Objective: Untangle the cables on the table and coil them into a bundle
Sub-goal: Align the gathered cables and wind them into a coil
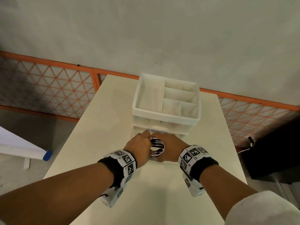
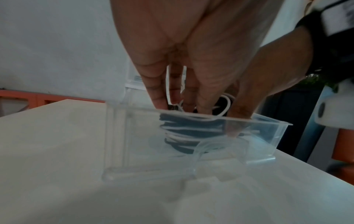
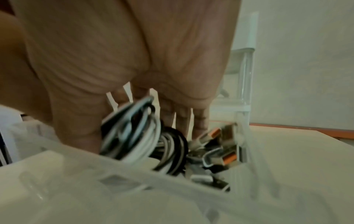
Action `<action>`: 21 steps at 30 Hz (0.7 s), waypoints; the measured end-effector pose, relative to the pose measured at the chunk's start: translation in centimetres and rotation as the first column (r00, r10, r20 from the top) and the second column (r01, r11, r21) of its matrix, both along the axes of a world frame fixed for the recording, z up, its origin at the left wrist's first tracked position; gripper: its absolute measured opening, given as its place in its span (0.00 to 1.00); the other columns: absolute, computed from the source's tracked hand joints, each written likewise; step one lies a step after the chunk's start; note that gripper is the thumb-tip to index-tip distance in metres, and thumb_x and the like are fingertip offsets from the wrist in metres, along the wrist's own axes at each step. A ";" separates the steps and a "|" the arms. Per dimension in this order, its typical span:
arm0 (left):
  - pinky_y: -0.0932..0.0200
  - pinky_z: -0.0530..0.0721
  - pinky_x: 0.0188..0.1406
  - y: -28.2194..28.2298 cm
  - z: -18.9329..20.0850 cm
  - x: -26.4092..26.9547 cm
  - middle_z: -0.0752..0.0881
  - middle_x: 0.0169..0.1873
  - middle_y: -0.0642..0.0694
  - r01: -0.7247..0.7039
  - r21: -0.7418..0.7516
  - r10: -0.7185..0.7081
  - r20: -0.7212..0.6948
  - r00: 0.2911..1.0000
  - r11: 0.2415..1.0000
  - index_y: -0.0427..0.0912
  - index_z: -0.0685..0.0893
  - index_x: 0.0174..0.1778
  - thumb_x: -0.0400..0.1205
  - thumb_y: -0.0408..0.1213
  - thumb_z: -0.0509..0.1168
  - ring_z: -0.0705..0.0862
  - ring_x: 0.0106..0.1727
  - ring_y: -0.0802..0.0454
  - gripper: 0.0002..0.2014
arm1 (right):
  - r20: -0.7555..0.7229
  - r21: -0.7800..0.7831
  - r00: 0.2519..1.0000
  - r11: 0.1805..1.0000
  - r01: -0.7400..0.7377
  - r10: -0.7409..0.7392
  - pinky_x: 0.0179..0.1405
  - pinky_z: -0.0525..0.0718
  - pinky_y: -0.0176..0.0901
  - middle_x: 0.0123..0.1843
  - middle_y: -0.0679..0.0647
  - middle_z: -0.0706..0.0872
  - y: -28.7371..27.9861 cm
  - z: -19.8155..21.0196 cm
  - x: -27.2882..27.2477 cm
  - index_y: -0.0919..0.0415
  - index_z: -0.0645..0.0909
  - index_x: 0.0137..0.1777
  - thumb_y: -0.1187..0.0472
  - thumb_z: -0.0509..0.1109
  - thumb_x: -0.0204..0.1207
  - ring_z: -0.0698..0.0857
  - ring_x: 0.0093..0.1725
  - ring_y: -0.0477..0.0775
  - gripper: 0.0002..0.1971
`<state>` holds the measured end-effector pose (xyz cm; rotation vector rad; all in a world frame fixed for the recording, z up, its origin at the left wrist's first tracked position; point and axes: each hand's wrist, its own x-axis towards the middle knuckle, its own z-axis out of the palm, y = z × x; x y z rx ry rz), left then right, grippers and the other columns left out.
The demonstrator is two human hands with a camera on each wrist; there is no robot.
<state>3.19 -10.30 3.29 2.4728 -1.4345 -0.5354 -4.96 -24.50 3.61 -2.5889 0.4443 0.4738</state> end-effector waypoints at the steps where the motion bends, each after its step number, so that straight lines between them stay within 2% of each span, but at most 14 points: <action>1: 0.50 0.80 0.61 -0.1 -0.1 0.0 0.73 0.66 0.46 0.001 0.015 -0.002 0.015 1.000 1.000 0.41 0.87 0.62 0.84 0.44 0.63 0.77 0.62 0.45 0.15 | 0.021 -0.032 1.000 0.999 -0.001 0.001 0.62 0.84 0.54 0.61 0.48 0.84 0.0 0.0 -0.4 0.42 0.72 0.72 0.48 0.83 0.59 0.83 0.62 0.54 0.39; 3: 0.49 0.81 0.59 -0.2 -0.4 -0.1 0.72 0.66 0.47 0.002 0.023 -0.003 0.035 0.999 1.000 0.41 0.87 0.61 0.84 0.44 0.64 0.76 0.62 0.45 0.15 | 0.087 -0.093 0.996 0.996 0.003 0.005 0.64 0.81 0.54 0.63 0.48 0.82 0.3 0.6 -1.4 0.44 0.76 0.70 0.47 0.79 0.65 0.80 0.63 0.53 0.32; 5: 0.48 0.82 0.57 -0.2 -0.6 -0.1 0.72 0.66 0.47 -0.005 0.021 0.004 0.037 0.999 1.000 0.41 0.87 0.61 0.84 0.44 0.64 0.76 0.60 0.45 0.15 | 0.191 -0.123 0.981 0.992 -0.002 0.026 0.68 0.79 0.53 0.67 0.47 0.82 0.9 1.3 -2.7 0.47 0.79 0.70 0.50 0.74 0.73 0.79 0.65 0.52 0.24; 7: 0.48 0.82 0.56 -0.1 -0.7 0.0 0.72 0.66 0.47 -0.004 0.015 0.004 0.040 0.999 1.000 0.41 0.87 0.60 0.84 0.44 0.64 0.76 0.60 0.46 0.14 | 0.234 -0.165 0.971 0.986 -0.016 0.055 0.73 0.76 0.50 0.75 0.47 0.79 1.9 1.5 -4.2 0.51 0.78 0.75 0.50 0.68 0.81 0.78 0.72 0.52 0.22; 9: 0.52 0.80 0.59 0.0 -0.6 0.0 0.72 0.66 0.48 0.008 0.000 -0.008 0.024 1.000 1.000 0.41 0.87 0.61 0.83 0.44 0.64 0.76 0.60 0.46 0.15 | 0.181 -0.205 0.982 0.979 -0.019 0.057 0.80 0.70 0.52 0.85 0.51 0.69 2.7 0.7 -5.8 0.57 0.71 0.81 0.44 0.56 0.88 0.73 0.80 0.55 0.27; 10: 0.53 0.79 0.61 0.1 -0.5 0.0 0.73 0.67 0.49 0.021 -0.012 -0.021 0.011 1.000 1.000 0.42 0.86 0.63 0.83 0.45 0.65 0.76 0.62 0.47 0.16 | 0.146 -0.238 0.988 0.971 -0.021 0.057 0.82 0.67 0.55 0.87 0.53 0.65 3.0 0.0 -6.3 0.60 0.68 0.83 0.41 0.46 0.89 0.70 0.82 0.57 0.32; 12: 0.57 0.76 0.65 0.2 -0.3 0.1 0.73 0.69 0.49 0.052 -0.030 -0.052 -0.003 0.999 0.998 0.43 0.83 0.67 0.81 0.46 0.67 0.74 0.65 0.47 0.20 | 0.151 -0.308 0.986 0.951 -0.016 0.065 0.82 0.68 0.60 0.87 0.58 0.65 2.9 -1.5 -6.9 0.63 0.69 0.83 0.36 0.29 0.84 0.71 0.83 0.61 0.44; 13: 0.57 0.76 0.66 0.2 -0.2 0.1 0.73 0.71 0.50 0.057 -0.036 -0.057 -0.003 0.998 0.998 0.43 0.82 0.69 0.81 0.46 0.68 0.74 0.66 0.48 0.21 | 0.180 -0.334 0.981 0.943 -0.003 0.067 0.81 0.69 0.62 0.87 0.59 0.66 2.8 -2.1 -6.9 0.63 0.69 0.82 0.35 0.24 0.81 0.72 0.82 0.61 0.48; 15: 0.56 0.76 0.67 0.0 -0.3 0.1 0.73 0.72 0.50 0.043 -0.037 -0.042 0.007 0.999 0.998 0.43 0.81 0.71 0.80 0.45 0.69 0.73 0.68 0.48 0.23 | 0.151 -0.330 0.987 0.944 -0.006 0.059 0.84 0.63 0.63 0.88 0.59 0.61 2.6 -2.6 -6.7 0.63 0.65 0.84 0.32 0.17 0.75 0.67 0.85 0.62 0.54; 17: 0.53 0.78 0.67 -0.3 -0.4 -0.1 0.73 0.73 0.50 0.012 -0.013 -0.012 0.021 1.000 1.000 0.43 0.80 0.71 0.80 0.44 0.69 0.72 0.69 0.48 0.23 | 0.109 -0.311 0.993 0.950 -0.004 0.040 0.85 0.59 0.64 0.90 0.60 0.57 3.1 -2.2 -6.4 0.63 0.61 0.86 0.31 0.17 0.73 0.62 0.87 0.63 0.54; 18: 0.52 0.79 0.66 -0.4 -0.5 -0.3 0.74 0.72 0.50 -0.004 0.000 0.004 0.030 1.000 1.000 0.42 0.80 0.71 0.79 0.43 0.70 0.72 0.69 0.48 0.23 | 0.098 -0.316 0.995 0.949 0.004 0.029 0.84 0.60 0.65 0.89 0.61 0.57 3.5 -1.8 -6.3 0.63 0.62 0.85 0.32 0.22 0.77 0.62 0.87 0.64 0.50; 20: 0.50 0.81 0.63 -0.8 -0.5 -0.4 0.75 0.70 0.50 -0.039 0.015 0.038 0.037 0.999 0.999 0.41 0.82 0.68 0.78 0.43 0.72 0.73 0.68 0.48 0.23 | 0.144 -0.382 0.990 0.923 0.050 0.006 0.79 0.70 0.67 0.86 0.64 0.64 4.4 -1.0 -6.4 0.63 0.74 0.78 0.35 0.41 0.86 0.69 0.83 0.66 0.38; 21: 0.49 0.82 0.62 -0.9 -0.5 -0.5 0.76 0.69 0.49 -0.054 0.018 0.053 0.034 0.998 0.998 0.40 0.82 0.67 0.77 0.43 0.72 0.73 0.66 0.47 0.23 | 0.188 -0.410 0.982 0.909 0.078 0.001 0.75 0.76 0.66 0.83 0.64 0.70 4.7 -0.7 -6.6 0.63 0.79 0.72 0.38 0.51 0.85 0.74 0.79 0.66 0.32</action>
